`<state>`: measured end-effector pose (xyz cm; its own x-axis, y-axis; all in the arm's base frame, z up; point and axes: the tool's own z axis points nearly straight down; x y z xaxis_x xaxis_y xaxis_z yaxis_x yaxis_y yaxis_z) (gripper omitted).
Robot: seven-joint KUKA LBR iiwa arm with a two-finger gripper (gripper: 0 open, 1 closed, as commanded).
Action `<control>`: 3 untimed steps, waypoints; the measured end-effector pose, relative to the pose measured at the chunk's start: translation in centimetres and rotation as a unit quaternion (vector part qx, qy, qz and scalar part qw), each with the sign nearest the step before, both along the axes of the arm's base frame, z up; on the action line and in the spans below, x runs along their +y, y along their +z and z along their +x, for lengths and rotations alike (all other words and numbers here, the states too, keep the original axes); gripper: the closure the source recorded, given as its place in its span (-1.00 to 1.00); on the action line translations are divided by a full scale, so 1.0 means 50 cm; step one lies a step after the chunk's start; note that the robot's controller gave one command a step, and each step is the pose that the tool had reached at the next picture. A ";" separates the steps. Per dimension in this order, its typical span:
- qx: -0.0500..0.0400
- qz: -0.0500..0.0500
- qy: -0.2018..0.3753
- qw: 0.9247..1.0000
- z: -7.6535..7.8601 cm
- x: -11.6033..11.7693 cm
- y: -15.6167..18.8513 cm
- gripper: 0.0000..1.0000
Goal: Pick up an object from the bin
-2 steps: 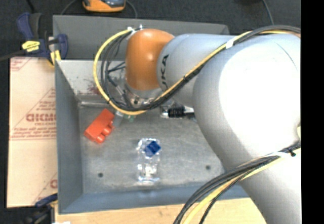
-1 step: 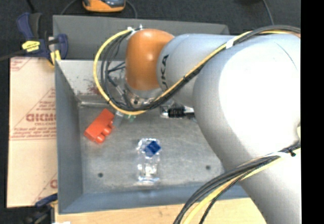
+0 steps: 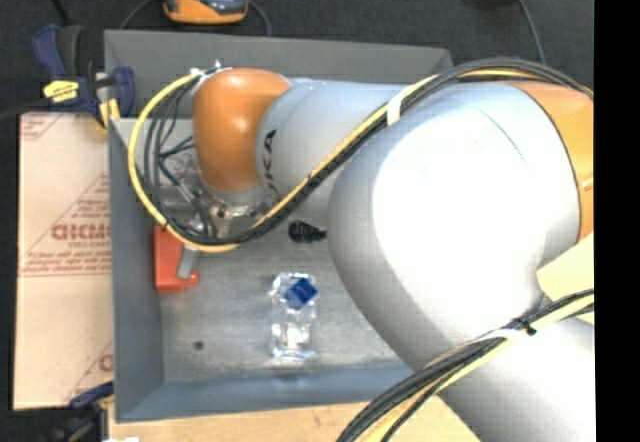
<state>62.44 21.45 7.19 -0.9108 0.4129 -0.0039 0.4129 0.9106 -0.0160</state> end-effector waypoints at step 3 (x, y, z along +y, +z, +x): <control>-0.006 0.010 -0.037 0.999 -0.160 0.017 0.231 1.00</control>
Offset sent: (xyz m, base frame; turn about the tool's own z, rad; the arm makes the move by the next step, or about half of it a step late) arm -0.0669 0.0114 0.0041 0.0557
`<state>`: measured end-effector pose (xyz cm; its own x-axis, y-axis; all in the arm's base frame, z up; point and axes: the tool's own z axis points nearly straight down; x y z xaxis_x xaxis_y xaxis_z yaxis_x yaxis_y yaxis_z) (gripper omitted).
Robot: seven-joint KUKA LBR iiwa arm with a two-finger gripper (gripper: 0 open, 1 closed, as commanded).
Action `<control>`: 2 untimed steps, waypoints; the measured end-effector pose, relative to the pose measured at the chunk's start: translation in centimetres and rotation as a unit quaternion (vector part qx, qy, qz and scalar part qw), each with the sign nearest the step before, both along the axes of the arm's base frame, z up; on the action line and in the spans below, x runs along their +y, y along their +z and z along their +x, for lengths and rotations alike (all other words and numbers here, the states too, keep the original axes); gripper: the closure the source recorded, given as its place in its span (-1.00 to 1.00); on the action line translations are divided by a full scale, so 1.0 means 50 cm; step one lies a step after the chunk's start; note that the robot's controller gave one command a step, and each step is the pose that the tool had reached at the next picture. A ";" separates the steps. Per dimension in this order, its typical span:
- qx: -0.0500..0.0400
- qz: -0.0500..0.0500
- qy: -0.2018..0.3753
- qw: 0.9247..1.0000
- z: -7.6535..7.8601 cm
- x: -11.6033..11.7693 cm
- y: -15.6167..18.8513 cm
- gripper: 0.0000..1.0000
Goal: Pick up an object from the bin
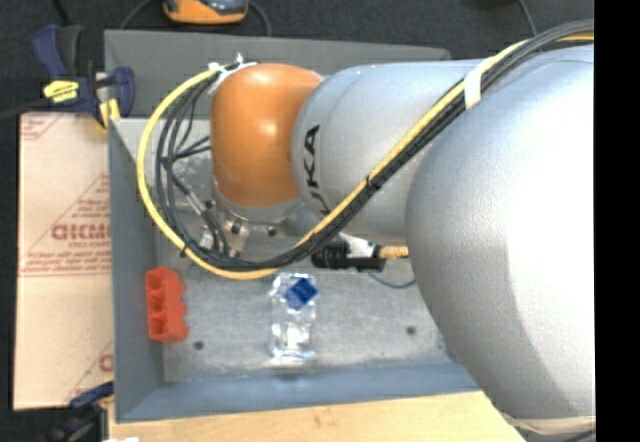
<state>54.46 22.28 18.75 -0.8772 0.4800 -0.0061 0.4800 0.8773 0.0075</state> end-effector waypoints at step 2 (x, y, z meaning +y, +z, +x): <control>-0.001 0.000 -0.078 0.997 0.013 -0.083 0.308 1.00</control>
Offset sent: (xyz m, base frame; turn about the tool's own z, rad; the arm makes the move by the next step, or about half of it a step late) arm -0.0244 -0.0128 -0.0365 0.1465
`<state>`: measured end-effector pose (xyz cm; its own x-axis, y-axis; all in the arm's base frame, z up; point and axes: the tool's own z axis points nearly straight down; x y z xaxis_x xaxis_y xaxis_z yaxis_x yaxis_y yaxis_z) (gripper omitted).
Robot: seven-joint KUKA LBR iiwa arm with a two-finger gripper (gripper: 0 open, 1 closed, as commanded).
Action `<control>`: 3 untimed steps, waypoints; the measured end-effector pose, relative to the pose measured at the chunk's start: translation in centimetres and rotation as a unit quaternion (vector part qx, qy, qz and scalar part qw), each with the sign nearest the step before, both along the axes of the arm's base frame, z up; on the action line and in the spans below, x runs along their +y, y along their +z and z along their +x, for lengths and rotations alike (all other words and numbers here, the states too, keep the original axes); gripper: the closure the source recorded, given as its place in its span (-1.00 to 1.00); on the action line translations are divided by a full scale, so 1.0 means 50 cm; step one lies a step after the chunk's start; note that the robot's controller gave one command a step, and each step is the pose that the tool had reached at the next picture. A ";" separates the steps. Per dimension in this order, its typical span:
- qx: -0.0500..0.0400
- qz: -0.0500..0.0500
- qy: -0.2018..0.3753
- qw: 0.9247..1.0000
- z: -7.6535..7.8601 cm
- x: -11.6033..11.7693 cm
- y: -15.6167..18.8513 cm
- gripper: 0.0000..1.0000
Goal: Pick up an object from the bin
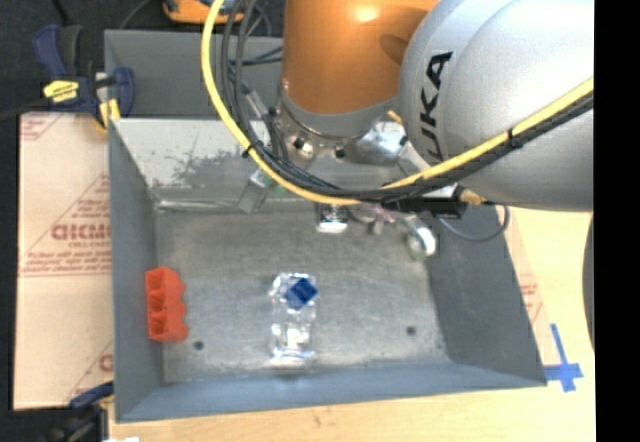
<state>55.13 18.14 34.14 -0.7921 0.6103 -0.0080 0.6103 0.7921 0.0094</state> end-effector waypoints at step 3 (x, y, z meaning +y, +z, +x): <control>0.004 -0.003 0.266 0.964 0.008 0.067 -0.358 1.00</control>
Offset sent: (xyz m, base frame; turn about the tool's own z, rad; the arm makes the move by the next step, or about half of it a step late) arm 0.0031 0.0342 -0.1796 -0.5407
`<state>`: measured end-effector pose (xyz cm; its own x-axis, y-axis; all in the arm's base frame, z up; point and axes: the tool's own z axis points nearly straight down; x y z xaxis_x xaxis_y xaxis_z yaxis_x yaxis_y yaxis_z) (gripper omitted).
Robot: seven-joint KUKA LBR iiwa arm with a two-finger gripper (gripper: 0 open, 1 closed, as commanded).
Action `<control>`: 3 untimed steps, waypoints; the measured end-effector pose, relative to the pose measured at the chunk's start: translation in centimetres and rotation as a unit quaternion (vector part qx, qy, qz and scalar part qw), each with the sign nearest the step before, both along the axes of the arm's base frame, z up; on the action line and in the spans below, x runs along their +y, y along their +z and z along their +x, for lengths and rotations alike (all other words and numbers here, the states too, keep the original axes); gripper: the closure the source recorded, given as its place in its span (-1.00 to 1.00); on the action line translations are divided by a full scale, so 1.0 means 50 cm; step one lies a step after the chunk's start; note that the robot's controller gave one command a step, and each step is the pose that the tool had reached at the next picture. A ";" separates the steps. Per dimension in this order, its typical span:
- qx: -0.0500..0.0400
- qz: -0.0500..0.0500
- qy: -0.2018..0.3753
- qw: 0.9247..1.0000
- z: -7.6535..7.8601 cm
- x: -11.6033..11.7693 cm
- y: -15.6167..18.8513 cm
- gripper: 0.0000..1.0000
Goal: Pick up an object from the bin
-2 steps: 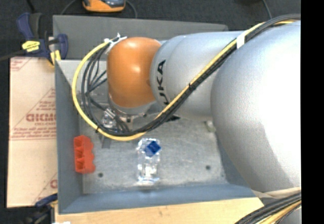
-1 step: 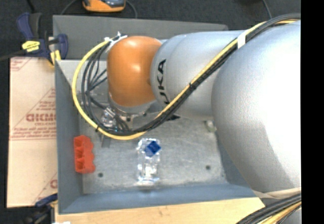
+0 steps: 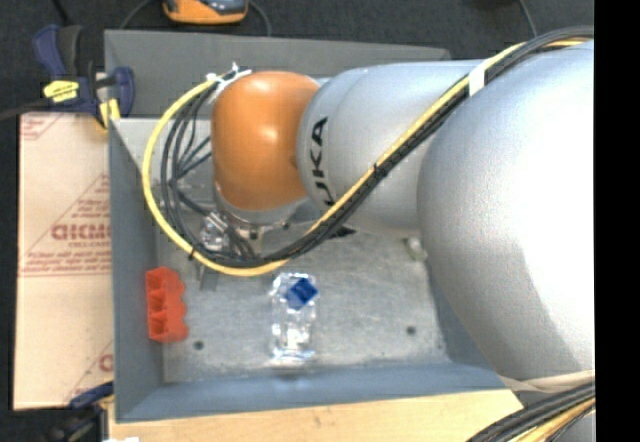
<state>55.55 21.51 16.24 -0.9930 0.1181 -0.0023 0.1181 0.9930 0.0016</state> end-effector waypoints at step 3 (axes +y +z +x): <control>0.001 -0.001 0.372 0.928 -0.124 0.023 -0.165 -1.00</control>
Offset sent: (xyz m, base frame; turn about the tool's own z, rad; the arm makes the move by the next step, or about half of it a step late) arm 0.0000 0.0000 0.0000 0.0000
